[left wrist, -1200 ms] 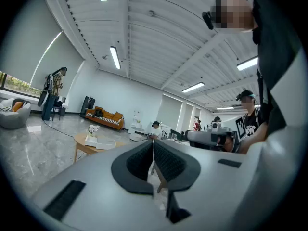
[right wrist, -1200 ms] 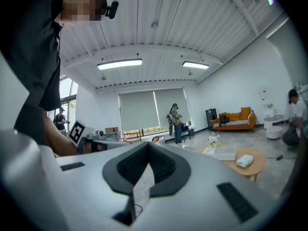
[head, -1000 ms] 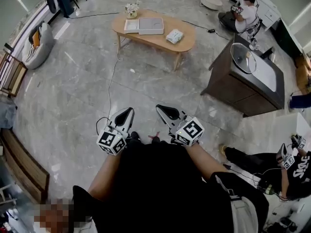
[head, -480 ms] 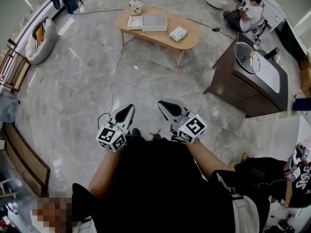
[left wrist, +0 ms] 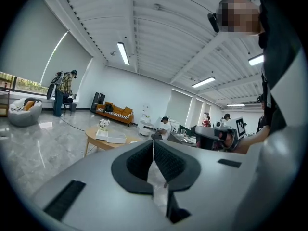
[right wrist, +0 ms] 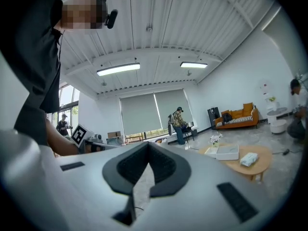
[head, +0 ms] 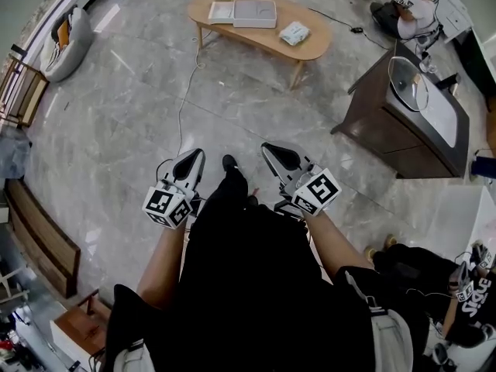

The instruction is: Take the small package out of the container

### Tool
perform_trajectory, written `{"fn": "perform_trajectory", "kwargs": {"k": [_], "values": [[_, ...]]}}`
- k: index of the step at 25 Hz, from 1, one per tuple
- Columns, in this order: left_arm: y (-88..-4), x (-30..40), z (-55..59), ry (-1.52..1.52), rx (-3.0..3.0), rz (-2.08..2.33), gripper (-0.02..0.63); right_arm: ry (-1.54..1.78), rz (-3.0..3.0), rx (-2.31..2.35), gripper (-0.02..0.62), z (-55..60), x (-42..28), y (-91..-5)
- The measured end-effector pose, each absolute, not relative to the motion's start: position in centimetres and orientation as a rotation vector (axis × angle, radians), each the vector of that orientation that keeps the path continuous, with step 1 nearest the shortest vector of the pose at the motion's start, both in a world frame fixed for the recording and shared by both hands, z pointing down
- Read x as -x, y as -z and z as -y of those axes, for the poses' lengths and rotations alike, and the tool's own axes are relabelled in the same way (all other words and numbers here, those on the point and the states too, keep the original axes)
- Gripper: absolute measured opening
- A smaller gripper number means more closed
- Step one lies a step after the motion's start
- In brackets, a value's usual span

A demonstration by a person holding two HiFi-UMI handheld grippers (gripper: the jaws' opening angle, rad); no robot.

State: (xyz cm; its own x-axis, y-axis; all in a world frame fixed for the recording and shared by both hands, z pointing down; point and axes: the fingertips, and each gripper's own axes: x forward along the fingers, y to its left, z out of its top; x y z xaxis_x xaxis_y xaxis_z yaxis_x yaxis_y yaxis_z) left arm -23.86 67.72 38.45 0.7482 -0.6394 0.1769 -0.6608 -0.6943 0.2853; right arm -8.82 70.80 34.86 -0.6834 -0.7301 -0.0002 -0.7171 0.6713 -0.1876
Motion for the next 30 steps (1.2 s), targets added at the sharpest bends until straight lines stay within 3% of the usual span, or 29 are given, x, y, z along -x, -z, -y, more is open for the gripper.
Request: {"fn": "perform_trajectory", "kwargs": {"k": [30], "values": [[-40.6, 19.9, -30.6, 0.020, -2.578, 0.912, 0.020, 0.277, -2.818, 1.468, 0.011, -36.9, 2.7, -34.3]]}}
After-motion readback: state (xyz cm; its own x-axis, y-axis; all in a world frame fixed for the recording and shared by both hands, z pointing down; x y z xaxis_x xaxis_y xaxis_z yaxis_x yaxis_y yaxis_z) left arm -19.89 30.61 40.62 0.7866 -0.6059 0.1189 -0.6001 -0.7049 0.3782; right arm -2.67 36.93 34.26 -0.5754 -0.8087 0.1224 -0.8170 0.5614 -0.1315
